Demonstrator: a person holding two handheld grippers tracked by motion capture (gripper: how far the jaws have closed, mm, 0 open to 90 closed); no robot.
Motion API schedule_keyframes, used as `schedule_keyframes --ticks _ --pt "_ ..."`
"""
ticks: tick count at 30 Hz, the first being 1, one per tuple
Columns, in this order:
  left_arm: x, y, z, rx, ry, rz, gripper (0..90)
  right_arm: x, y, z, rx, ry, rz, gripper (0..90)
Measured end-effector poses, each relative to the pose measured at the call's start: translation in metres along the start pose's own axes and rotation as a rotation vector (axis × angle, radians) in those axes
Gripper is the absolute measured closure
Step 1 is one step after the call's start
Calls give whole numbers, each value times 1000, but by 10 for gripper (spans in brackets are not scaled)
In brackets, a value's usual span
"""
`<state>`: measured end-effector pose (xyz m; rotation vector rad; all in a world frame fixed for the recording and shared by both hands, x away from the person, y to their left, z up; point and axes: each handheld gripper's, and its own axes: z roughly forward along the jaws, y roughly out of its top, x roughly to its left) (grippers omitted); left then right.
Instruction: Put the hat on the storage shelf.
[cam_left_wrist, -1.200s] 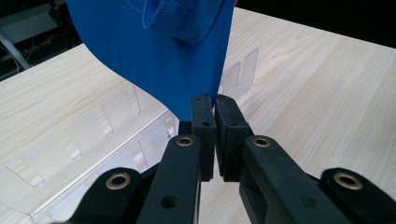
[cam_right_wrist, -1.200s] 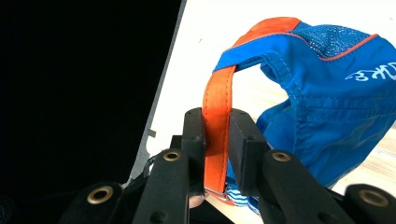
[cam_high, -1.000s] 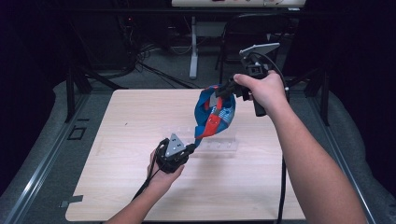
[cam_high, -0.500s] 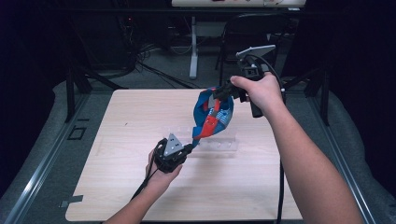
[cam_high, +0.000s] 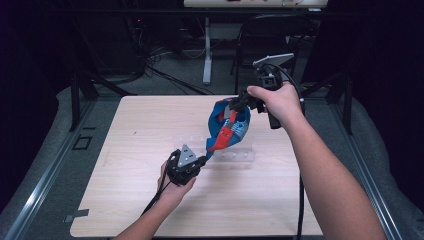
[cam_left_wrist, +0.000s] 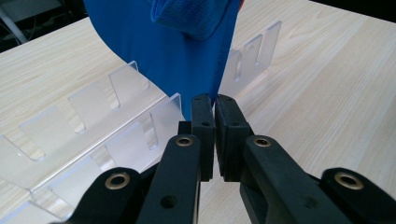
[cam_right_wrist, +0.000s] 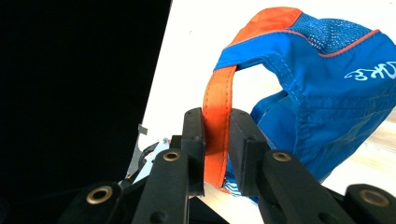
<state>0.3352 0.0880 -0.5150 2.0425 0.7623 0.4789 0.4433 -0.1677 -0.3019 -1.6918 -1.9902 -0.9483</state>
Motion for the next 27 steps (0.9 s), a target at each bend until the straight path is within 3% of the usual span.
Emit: schedule_keyframes --ticks 27 --pt "7 -14 3 21 -3 -27 879 -21 -1 20 30 -21 29 772"
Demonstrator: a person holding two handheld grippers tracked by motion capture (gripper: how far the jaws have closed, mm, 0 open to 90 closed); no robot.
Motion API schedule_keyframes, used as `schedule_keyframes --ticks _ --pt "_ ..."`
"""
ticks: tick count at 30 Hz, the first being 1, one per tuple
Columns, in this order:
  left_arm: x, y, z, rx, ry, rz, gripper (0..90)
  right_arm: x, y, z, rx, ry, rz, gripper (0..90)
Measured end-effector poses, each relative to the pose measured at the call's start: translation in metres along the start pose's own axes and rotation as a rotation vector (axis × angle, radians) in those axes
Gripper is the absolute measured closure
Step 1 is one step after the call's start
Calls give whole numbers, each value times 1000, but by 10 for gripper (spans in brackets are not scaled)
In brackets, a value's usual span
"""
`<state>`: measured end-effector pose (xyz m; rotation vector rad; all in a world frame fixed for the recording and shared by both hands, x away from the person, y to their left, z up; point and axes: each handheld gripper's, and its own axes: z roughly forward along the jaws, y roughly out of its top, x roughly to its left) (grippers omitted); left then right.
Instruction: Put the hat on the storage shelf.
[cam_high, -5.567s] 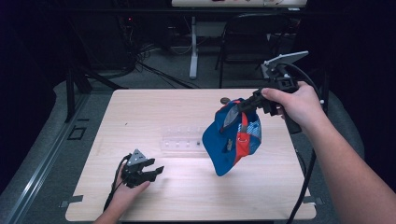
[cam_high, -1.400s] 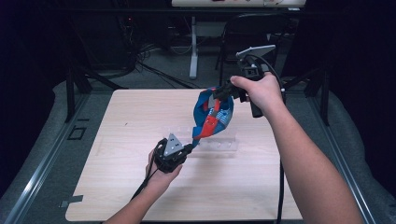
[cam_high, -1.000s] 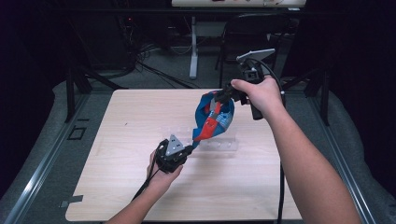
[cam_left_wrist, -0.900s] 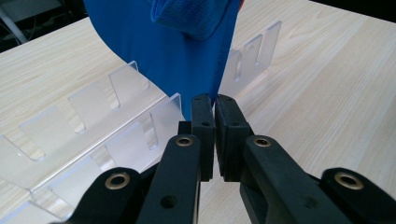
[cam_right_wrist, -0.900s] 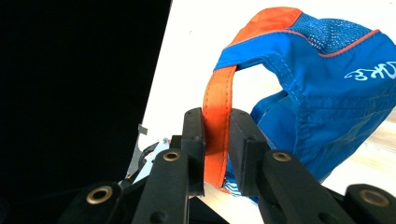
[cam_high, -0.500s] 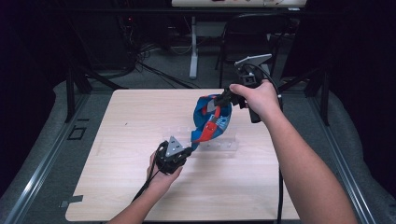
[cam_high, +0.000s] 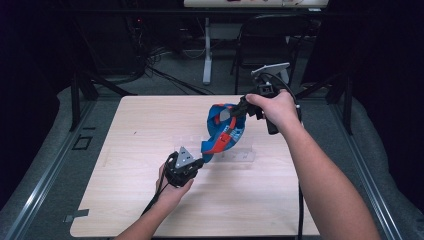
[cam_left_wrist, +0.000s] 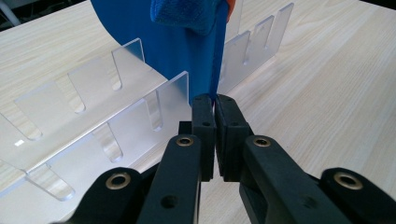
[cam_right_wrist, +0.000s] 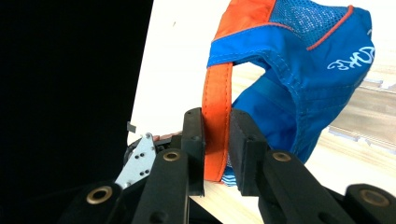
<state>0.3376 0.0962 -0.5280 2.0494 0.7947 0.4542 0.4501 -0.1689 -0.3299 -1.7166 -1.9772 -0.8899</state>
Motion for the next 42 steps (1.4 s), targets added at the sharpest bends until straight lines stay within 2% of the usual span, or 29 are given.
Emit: schedule_keyframes --ticks 9,16,21,25,30,37,42 --pt "2 -2 -4 -9 -6 -19 875 -2 1 4 -3 -11 -2 772" --pt "8 -6 -12 -15 12 -32 811 -4 1 1 -8 -18 2 772" --pt "12 -10 -19 -12 8 -36 771 -10 0 3 -9 -21 15 771" --pt "16 -16 -27 -6 3 -31 690 -15 -2 5 -5 -20 23 771" --pt "26 -27 -39 12 -20 -76 621 -19 -3 4 -4 -27 25 770" --pt "42 -47 -55 37 -16 -105 567 -20 -5 2 -10 -40 21 758" --pt "62 -57 -62 30 -3 -173 547 -26 -10 -4 -12 -56 26 726"
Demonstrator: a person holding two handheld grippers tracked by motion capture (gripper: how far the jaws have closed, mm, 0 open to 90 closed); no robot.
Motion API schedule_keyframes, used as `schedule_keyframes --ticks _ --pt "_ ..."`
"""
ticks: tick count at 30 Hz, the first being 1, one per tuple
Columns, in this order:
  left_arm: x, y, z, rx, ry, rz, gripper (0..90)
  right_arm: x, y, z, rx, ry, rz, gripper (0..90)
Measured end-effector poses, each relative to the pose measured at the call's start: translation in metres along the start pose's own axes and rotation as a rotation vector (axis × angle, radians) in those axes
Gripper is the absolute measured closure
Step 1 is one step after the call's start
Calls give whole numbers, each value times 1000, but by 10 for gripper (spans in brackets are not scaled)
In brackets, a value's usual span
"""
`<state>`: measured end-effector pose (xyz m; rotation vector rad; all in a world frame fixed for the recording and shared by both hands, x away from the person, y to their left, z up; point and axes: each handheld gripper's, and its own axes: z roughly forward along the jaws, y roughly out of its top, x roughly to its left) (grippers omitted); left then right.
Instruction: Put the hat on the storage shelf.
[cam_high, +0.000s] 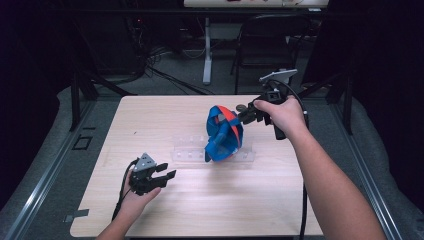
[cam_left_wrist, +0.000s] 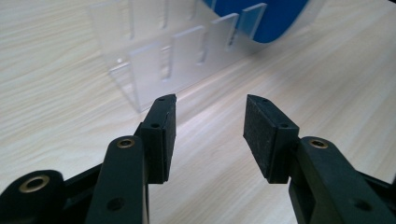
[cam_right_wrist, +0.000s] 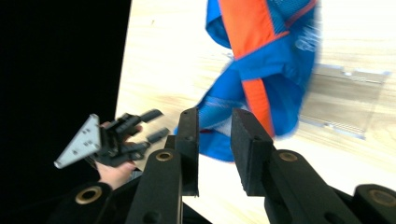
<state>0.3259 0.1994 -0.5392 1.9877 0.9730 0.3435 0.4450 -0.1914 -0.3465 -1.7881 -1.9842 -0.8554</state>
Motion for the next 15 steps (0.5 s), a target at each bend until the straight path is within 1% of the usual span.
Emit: schedule_keyframes --ticks 2,5,7,8,9,10,11,13,14,15 --pt "7 -1 -1 -10 12 -24 542 -3 -2 0 -10 -15 4 712" --pt "11 -3 0 -4 17 -46 528 -11 -6 -1 -12 -33 0 682" --pt "12 -4 1 -5 21 -45 523 -14 -10 0 -11 -44 4 660" --pt "12 -5 1 -2 21 -46 520 -17 -11 1 2 -57 -7 654" --pt "12 -5 2 -3 20 -50 516 -20 -14 2 -4 -65 -4 653" --pt "12 -6 3 1 18 -49 510 -23 -16 4 -8 -68 3 649" --pt "11 -6 4 -5 19 -50 503 -28 -18 5 0 -66 3 645" --pt "11 -7 5 4 23 -45 494 -34 -24 8 -2 -80 8 643" --pt "10 -7 6 11 23 -45 492 -37 -25 8 12 -80 1 640" --pt "10 -8 7 6 26 -44 489 -40 -29 10 -6 -85 10 637"
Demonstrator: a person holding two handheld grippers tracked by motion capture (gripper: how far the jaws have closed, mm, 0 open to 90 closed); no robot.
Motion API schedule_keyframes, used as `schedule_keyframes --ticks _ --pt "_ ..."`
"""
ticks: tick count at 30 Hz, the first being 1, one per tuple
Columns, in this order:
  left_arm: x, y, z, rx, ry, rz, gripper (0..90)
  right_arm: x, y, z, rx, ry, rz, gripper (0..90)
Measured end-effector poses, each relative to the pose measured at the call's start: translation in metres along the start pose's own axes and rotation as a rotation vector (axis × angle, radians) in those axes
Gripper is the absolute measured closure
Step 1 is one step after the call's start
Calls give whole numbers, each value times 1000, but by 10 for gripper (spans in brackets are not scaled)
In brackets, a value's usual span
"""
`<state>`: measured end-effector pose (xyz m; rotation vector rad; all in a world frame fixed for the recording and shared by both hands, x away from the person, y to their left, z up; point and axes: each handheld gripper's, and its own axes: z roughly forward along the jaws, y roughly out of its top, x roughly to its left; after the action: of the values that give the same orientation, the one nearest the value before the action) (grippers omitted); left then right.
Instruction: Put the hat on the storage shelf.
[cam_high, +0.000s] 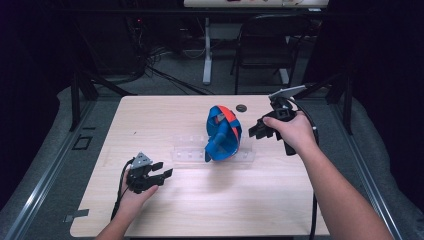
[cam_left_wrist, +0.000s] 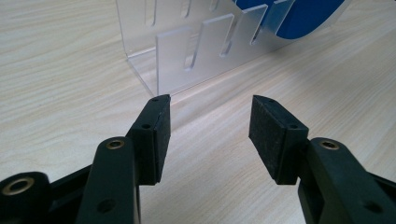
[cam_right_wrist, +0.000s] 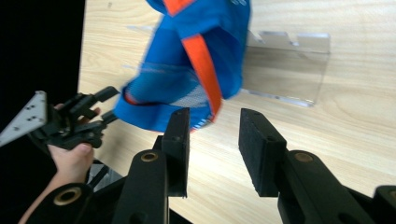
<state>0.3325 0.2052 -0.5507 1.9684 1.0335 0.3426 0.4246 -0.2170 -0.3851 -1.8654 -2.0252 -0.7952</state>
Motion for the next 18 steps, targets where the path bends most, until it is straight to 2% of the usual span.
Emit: schedule_keyframes --ticks 2,5,6,9,10,15,16,18 --pt "0 -1 1 9 1 -1 487 -5 -5 3 -8 -18 1 634" --pt "1 -1 2 13 1 -3 482 -12 -14 7 -18 -20 4 625" --pt "1 -1 2 15 0 -3 481 -15 -18 8 -4 -32 -9 620" --pt "1 -2 3 16 4 -10 478 -21 -28 14 -27 -45 -11 608" --pt "1 -2 3 18 4 -5 478 -25 -32 15 -18 -58 -29 605" --pt "1 -3 4 19 10 -2 477 -41 -53 26 -16 -86 -54 590" --pt "1 -3 4 20 11 -2 477 -43 -57 29 -37 -87 -48 588" --pt "1 -3 4 20 11 -6 476 -52 -68 35 -41 -82 -52 586"
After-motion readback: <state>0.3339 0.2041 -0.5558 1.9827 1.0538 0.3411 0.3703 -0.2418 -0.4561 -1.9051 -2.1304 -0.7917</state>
